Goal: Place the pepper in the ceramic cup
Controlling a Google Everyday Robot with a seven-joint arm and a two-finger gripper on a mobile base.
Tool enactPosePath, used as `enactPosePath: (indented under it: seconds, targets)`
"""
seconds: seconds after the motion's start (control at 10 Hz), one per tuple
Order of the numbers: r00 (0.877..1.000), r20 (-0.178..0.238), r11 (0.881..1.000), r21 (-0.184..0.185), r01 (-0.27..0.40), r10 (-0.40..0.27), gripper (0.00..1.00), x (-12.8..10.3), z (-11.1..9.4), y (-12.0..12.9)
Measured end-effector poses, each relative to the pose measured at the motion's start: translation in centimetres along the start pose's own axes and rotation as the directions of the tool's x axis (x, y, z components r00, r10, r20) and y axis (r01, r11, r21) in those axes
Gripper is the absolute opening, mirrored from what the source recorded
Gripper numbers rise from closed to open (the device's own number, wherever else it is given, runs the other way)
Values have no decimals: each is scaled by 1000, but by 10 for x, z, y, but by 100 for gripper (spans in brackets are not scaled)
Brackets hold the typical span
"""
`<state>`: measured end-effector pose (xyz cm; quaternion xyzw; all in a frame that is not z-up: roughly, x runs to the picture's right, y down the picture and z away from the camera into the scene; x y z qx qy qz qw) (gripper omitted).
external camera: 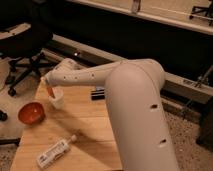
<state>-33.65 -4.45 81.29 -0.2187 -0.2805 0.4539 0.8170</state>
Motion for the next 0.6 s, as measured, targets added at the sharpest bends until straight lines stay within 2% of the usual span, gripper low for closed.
enactPosePath:
  seconds: [0.1, 0.6]
  targets:
    - [1000, 14, 1000, -13, -10, 10, 66, 6, 3, -6]
    - [998, 62, 999, -37, -7, 9, 68, 17, 6, -22]
